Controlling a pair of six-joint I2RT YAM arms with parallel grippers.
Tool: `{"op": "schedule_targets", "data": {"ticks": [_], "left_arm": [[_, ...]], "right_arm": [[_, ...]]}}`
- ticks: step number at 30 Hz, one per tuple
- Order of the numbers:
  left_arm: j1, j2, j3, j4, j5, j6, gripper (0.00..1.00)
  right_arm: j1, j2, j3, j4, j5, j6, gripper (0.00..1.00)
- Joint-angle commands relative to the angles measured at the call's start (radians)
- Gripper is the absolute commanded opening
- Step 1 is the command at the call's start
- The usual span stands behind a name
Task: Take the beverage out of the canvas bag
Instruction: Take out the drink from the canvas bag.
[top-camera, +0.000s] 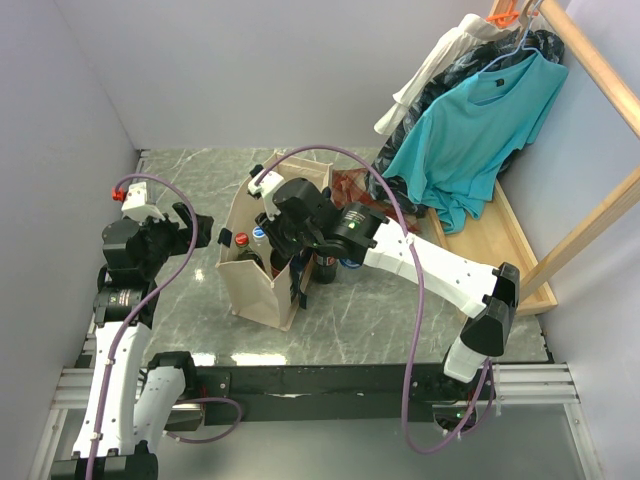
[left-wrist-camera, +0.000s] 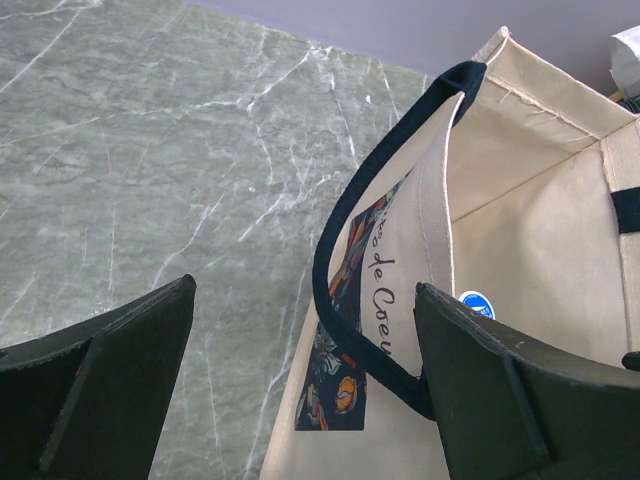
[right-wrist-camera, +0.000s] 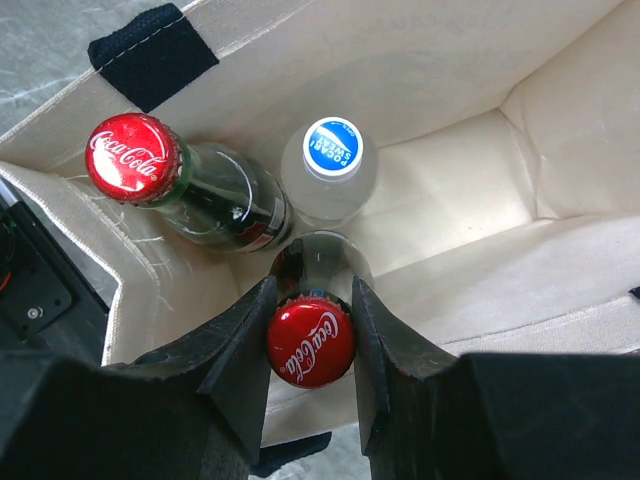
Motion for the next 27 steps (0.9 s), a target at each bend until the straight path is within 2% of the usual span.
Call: {"op": "schedule_targets", "data": {"ticks": [1, 27], "left_arm": [[0.005, -0.008, 0.006, 0.018, -0.003, 0.014, 0.96], [0.005, -0.010, 0.006, 0.016, -0.011, 0.014, 0.96]], "right_arm": [[0.005, -0.106, 0.105, 0.198, 0.042, -0.031, 0.00], [0.008, -0.108, 0.221, 0.155, 0.000, -0.060, 0.00]]}}
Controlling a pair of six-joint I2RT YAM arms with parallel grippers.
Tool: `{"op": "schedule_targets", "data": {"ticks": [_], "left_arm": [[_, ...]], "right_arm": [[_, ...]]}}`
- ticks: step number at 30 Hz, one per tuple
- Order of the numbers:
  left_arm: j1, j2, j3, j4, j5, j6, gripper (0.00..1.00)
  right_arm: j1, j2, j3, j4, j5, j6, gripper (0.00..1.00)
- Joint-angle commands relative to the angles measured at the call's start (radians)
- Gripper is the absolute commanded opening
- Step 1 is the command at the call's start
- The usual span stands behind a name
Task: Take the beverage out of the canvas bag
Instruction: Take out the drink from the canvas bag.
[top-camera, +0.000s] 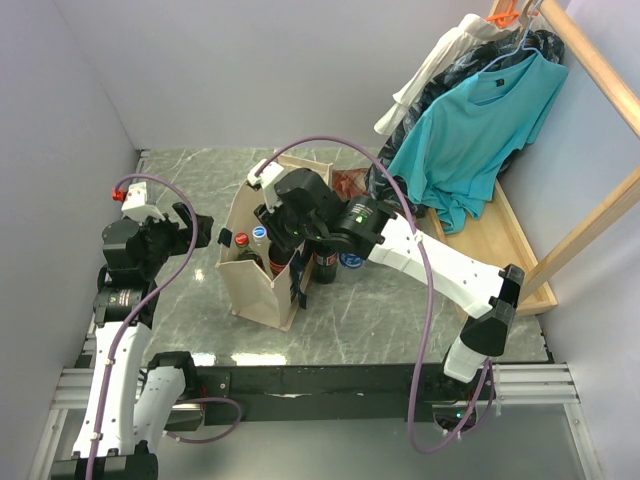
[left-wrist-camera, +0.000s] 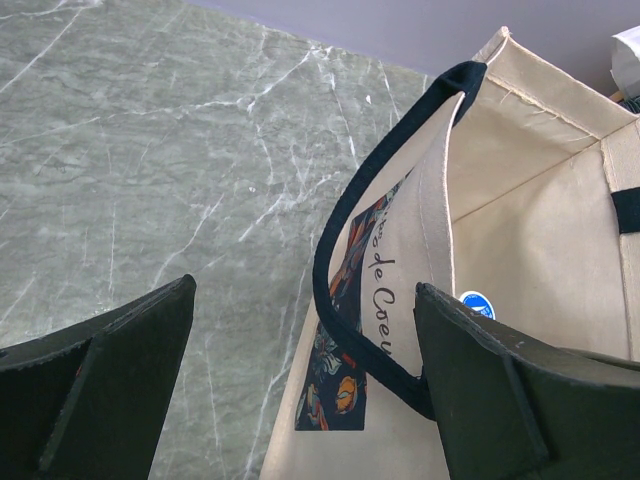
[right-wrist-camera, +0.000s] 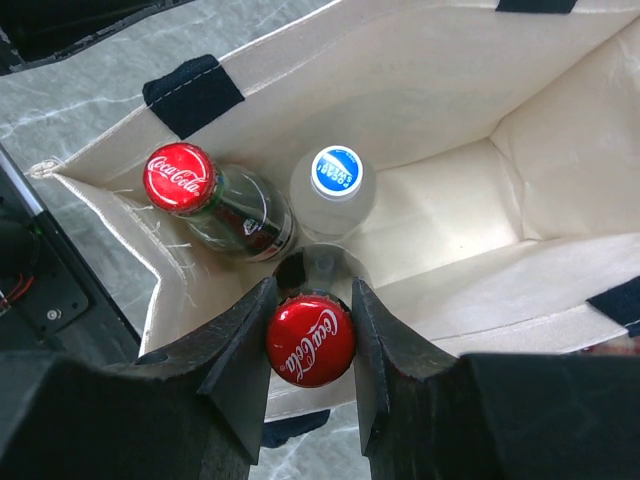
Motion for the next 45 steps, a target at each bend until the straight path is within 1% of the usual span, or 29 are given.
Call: {"op": "schedule_targets", "data": {"ticks": [1, 6, 9, 12, 23, 35, 45], "left_arm": [[0.005, -0.009, 0.006, 0.015, -0.010, 0.015, 0.96], [0.006, -0.008, 0.006, 0.015, -0.009, 0.015, 0.96], [0.005, -0.006, 0.006, 0.015, -0.005, 0.015, 0.96], [0.005, -0.008, 0.006, 0.015, -0.009, 0.015, 0.96], [0.005, -0.008, 0.006, 0.017, -0.010, 0.013, 0.96], [0.005, -0.005, 0.005, 0.015, -0.010, 0.012, 0.96], [0.005, -0.001, 0.006, 0.017, -0.004, 0.012, 0.96]], "right_arm": [[0.007, -0.111, 0.132, 0.200, 0.018, -0.039, 0.00], [0.009, -0.120, 0.136, 0.213, 0.035, -0.054, 0.00], [0.010, -0.128, 0.110, 0.245, 0.063, -0.068, 0.00], [0.010, -0.118, 0.107, 0.234, 0.080, -0.080, 0.00], [0.013, -0.120, 0.172, 0.226, 0.120, -0.119, 0.00], [0.015, -0.129, 0.242, 0.239, 0.114, -0.119, 0.00], [0.015, -0.163, 0.261, 0.251, 0.117, -0.125, 0.00]]}}
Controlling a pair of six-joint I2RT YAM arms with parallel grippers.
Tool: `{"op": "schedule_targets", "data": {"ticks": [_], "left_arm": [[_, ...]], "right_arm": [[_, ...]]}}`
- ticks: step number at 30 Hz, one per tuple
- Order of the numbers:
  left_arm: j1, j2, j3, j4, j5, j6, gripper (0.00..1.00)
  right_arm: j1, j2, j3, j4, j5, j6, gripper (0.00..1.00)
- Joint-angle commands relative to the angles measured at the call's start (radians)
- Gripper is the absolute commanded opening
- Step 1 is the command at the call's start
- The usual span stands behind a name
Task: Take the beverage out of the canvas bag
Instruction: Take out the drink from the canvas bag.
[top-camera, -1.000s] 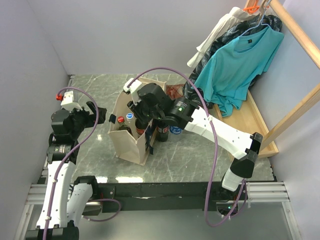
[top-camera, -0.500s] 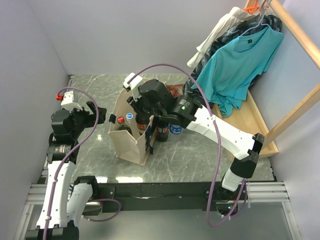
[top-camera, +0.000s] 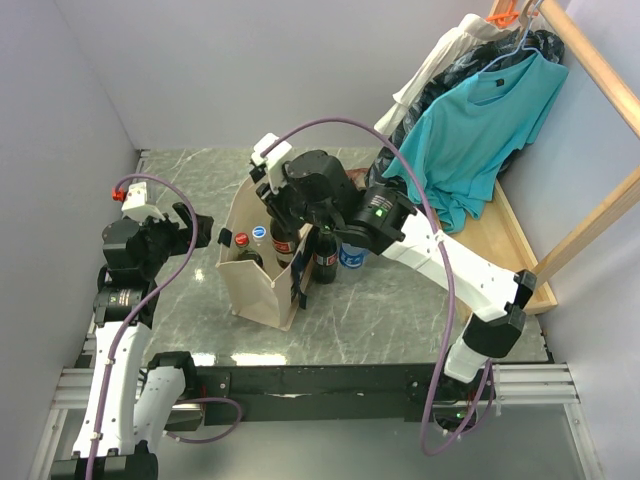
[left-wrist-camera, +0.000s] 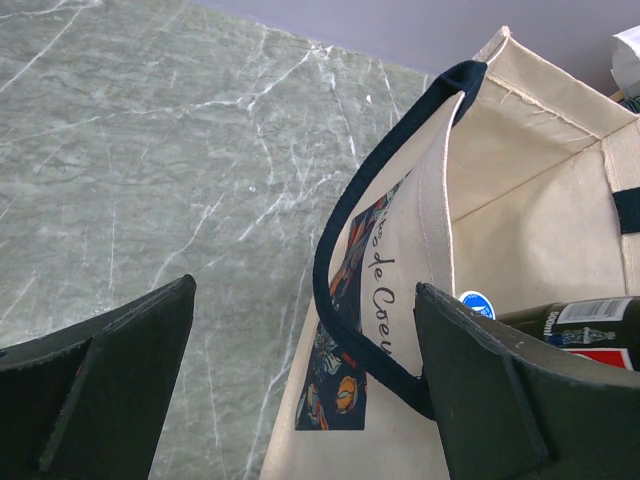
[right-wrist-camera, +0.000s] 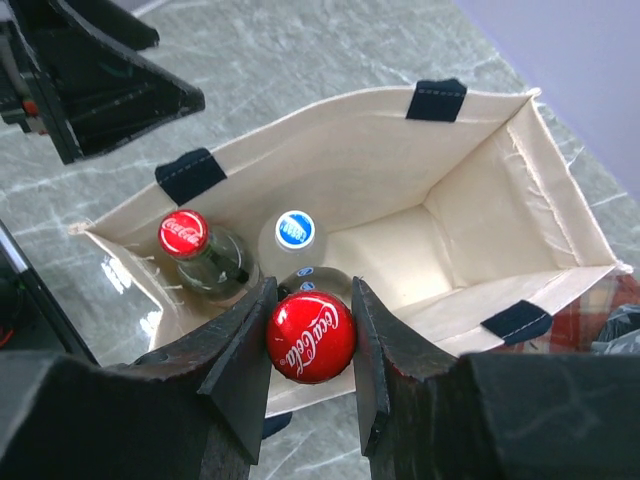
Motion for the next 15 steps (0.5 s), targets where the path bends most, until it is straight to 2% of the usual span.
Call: {"op": "schedule_targets", "data": {"ticks": [1, 15], "left_arm": [[0.006, -0.003, 0.006, 0.017, -0.004, 0.012, 0.96], [0.005, -0.006, 0.006, 0.017, -0.007, 0.012, 0.96]], "right_arm": [[0.006, -0.148, 0.119, 0.252, 0.036, -0.033, 0.00], [0.008, -0.188, 0.142, 0.268, 0.021, -0.040, 0.00]]}}
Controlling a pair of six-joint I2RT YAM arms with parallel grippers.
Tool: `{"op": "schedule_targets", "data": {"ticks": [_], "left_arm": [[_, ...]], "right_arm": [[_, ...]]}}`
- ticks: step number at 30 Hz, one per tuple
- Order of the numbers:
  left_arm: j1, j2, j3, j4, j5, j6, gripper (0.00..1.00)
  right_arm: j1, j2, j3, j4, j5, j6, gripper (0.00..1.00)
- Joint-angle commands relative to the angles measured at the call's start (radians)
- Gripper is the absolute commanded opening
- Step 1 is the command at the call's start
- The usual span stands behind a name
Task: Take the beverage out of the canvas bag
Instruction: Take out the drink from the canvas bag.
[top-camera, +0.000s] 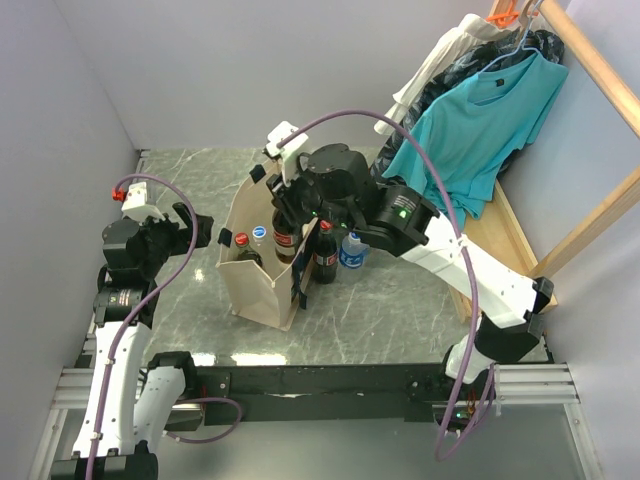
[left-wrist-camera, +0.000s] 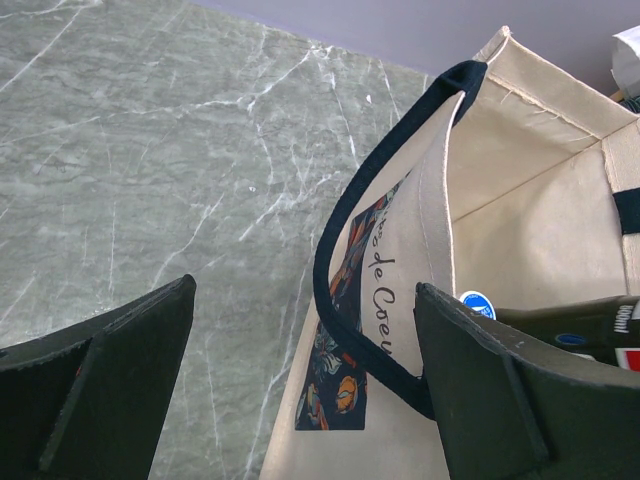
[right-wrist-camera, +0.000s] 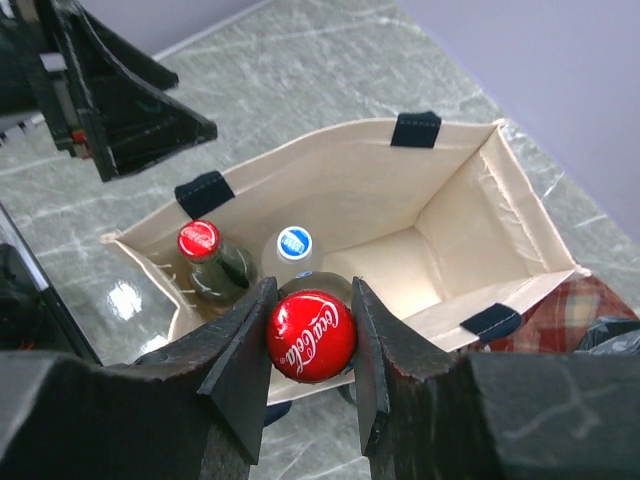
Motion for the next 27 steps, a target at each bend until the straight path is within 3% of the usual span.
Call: {"op": "schedule_targets", "data": {"ticks": [1, 27], "left_arm": [[0.005, -0.006, 0.006, 0.015, -0.005, 0.012, 0.96], [0.005, -0.013, 0.006, 0.015, -0.013, 0.012, 0.96]], "right_arm": [[0.008, -0.134, 0.122, 0.266, 0.021, -0.037, 0.00], [0.030, -0.188, 0.169, 0.298, 0.060, -0.101, 0.00]]}}
